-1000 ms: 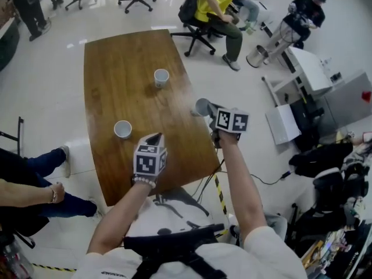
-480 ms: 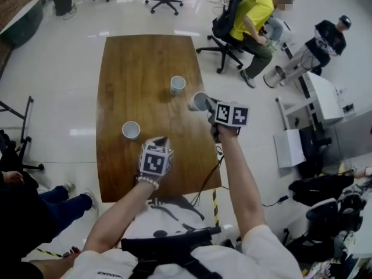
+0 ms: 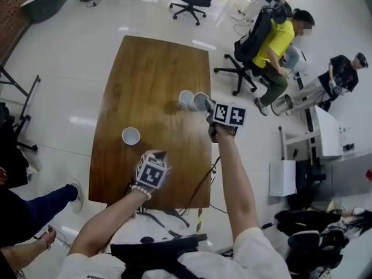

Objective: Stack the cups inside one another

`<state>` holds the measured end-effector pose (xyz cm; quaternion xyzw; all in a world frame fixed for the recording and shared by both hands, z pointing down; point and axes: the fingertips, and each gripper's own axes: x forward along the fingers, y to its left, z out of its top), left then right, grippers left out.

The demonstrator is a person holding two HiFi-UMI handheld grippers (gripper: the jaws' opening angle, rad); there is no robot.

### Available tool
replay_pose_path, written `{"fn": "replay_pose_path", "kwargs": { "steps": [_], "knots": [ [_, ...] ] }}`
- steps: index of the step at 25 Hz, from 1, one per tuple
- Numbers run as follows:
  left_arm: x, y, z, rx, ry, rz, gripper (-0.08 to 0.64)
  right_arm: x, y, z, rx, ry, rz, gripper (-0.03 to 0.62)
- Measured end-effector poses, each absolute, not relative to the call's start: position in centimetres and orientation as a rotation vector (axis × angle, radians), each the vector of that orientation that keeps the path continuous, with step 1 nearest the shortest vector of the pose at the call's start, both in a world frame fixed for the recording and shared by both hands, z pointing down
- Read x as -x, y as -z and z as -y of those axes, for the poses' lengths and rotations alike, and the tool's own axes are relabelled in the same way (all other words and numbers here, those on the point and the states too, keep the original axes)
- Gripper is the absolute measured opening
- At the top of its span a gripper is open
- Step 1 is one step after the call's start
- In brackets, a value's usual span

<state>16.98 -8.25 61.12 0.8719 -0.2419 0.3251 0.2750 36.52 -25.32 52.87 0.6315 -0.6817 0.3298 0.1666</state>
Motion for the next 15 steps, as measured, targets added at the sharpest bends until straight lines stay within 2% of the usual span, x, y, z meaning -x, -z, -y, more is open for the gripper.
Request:
{"fn": "replay_pose_path", "kwargs": {
  "steps": [15],
  "knots": [
    [-17.7,-61.6,10.9,-2.281,-0.865,0.71,-0.008,-37.4,-57.0,31.8,-1.696,-0.976,1.915,0.02]
  ]
}}
